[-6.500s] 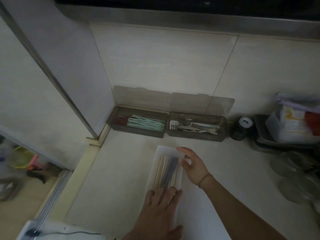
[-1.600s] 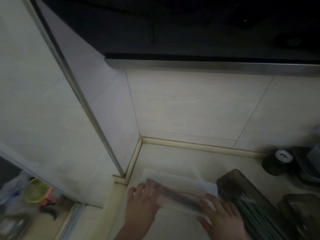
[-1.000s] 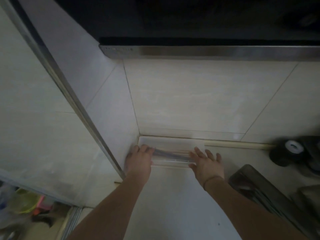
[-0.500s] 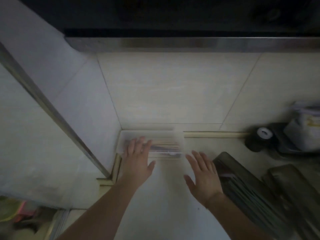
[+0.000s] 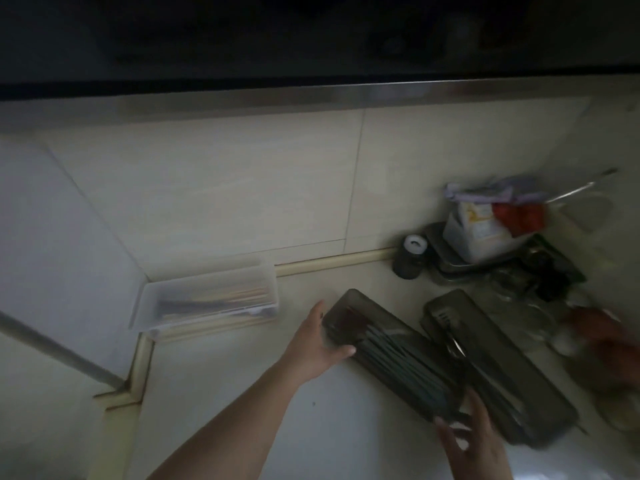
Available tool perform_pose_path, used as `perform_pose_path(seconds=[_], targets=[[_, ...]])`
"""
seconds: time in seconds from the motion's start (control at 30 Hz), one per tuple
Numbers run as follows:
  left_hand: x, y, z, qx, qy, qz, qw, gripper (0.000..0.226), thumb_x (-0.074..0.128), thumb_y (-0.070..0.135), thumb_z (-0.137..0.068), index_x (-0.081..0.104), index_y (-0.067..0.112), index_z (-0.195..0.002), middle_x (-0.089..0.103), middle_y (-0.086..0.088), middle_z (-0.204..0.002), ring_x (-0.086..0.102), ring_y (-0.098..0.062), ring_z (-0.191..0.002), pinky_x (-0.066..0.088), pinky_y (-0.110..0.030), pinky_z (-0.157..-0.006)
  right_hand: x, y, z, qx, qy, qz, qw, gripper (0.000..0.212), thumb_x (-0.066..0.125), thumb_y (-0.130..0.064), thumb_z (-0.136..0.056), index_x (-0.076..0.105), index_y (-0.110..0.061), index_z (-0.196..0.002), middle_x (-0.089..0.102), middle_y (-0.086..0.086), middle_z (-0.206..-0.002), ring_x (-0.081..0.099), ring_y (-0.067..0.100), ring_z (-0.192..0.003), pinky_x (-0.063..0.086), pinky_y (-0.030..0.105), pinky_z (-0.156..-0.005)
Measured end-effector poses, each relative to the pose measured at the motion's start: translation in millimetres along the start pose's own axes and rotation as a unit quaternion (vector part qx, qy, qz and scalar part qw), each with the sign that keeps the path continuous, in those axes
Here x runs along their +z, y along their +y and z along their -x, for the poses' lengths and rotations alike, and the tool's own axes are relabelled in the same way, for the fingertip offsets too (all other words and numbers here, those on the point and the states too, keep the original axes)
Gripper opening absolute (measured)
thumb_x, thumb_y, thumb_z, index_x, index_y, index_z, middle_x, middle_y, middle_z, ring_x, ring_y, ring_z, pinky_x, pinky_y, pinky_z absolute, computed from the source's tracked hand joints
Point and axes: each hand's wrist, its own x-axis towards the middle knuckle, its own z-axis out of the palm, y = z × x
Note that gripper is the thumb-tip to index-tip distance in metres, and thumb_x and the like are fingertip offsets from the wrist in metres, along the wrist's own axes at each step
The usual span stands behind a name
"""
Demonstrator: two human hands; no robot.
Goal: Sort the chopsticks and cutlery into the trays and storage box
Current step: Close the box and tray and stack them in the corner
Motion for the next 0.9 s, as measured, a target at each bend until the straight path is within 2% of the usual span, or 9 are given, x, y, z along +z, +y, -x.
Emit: perform_pose_path(seconds=[0.07,0.2,0.37,0.43,0.5,0.63,0.73,0.8,0.9], targets=[[3.7,3.7,-6.7,-0.011,0.017,0.007,1.0,0.091,0.085,0.038,-0.073,0.036,0.018,-0.148,0.055,0.003,-0.135,0.05,-0.016,-0.129,0.039,-0.025,-0.103,7.4,-3.9,-3.2,0.029,0.028,-0.071,0.997,0.091,0.085,-0.026,-0.065,0.037,-0.02,-0.143,0.072,0.014,-0.099,0.065,0.009,-0.083,0.053,0.019,-0.066],[6.6,10.2,-11.0,0.015,0.048,-0.047,0.998,0.055,0.084,0.029,-0.073,0.059,0.019,-0.121,0.066,0.002,-0.115,0.061,-0.018,-0.111,0.045,-0.024,-0.087,13.1,-12.3,-6.2,0.051,0.045,-0.123,0.99,0.085,0.079,-0.006,-0.073,0.035,-0.015,-0.145,0.071,0.015,-0.102,0.069,0.022,-0.089,0.051,0.033,-0.079],[8.8,17.5,-3.0,0.02,0.112,-0.037,0.993,0.048,0.087,0.025,-0.067,0.065,0.023,-0.109,0.071,0.005,-0.104,0.064,-0.014,-0.098,0.043,-0.02,-0.076,18.5,8.1,-7.6,0.002,0.035,-0.111,0.993,0.07,0.076,0.005,-0.072,0.055,-0.028,-0.129,0.072,0.015,-0.096,0.069,0.008,-0.07,0.044,0.006,-0.069],[5.0,24.2,6.2,0.033,0.138,-0.012,0.99,0.05,0.088,0.024,-0.064,0.066,0.026,-0.109,0.07,0.01,-0.101,0.063,-0.009,-0.095,0.041,-0.017,-0.074,20.4,21.7,-22.7,-0.007,-0.023,-0.12,0.993,0.069,0.079,-0.004,-0.072,0.05,-0.045,-0.119,0.069,-0.001,-0.103,0.06,-0.016,-0.079,0.041,-0.002,-0.073],[-4.2,28.3,15.4,0.045,0.169,0.022,0.984,0.049,0.089,0.024,-0.063,0.066,0.032,-0.105,0.069,0.016,-0.097,0.062,-0.002,-0.091,0.043,-0.012,-0.075,18.5,13.5,-32.4,-0.027,-0.038,-0.118,0.992,0.067,0.083,-0.04,-0.065,0.048,-0.056,-0.119,0.065,-0.031,-0.097,0.051,-0.029,-0.084,0.039,-0.005,-0.073],[-40.8,31.2,36.7,0.078,0.245,0.061,0.964,0.051,0.088,0.031,-0.061,0.061,0.043,-0.102,0.068,0.024,-0.091,0.06,0.01,-0.088,0.048,-0.015,-0.08,6.2,-53.6,-28.5,-0.107,0.018,-0.19,0.976,0.048,0.072,-0.055,-0.067,0.058,-0.043,-0.112,0.068,-0.02,-0.096,0.056,-0.023,-0.086,0.044,0.0,-0.072],[-78.0,25.5,50.2,0.092,0.332,0.058,0.937,0.047,0.083,0.041,-0.063,0.062,0.038,-0.104,0.07,0.021,-0.092,0.063,0.005,-0.085,0.051,-0.018,-0.076,14.9,-95.0,-35.7,-0.186,0.077,-0.222,0.954,0.034,0.071,-0.025,-0.083,0.059,-0.036,-0.112,0.066,-0.02,-0.094,0.052,-0.026,-0.087,0.038,-0.004,-0.077],[-104.1,18.5,58.2,0.09,0.384,0.053,0.917,0.05,0.084,0.039,-0.066,0.065,0.03,-0.112,0.07,0.019,-0.094,0.063,0.006,-0.086,0.05,-0.016,-0.074,27.4,-132.3,-42.5,-0.231,0.049,-0.195,0.952,0.029,0.065,-0.006,-0.085,0.061,-0.018,-0.111,0.062,-0.004,-0.093,0.054,-0.019,-0.082,0.033,-0.008,-0.074],[-142.7,-1.0,66.9,0.059,0.438,0.064,0.895,0.043,0.086,0.025,-0.072,0.065,0.023,-0.11,0.066,0.023,-0.089,0.059,0.016,-0.081,0.044,-0.007,-0.07,56.5,-186.7,-49.8,-0.267,-0.047,-0.194,0.943,0.031,0.062,-0.009,-0.088,0.054,-0.032,-0.108,0.061,-0.003,-0.1,0.06,0.004,-0.084,0.045,0.004,-0.078]])
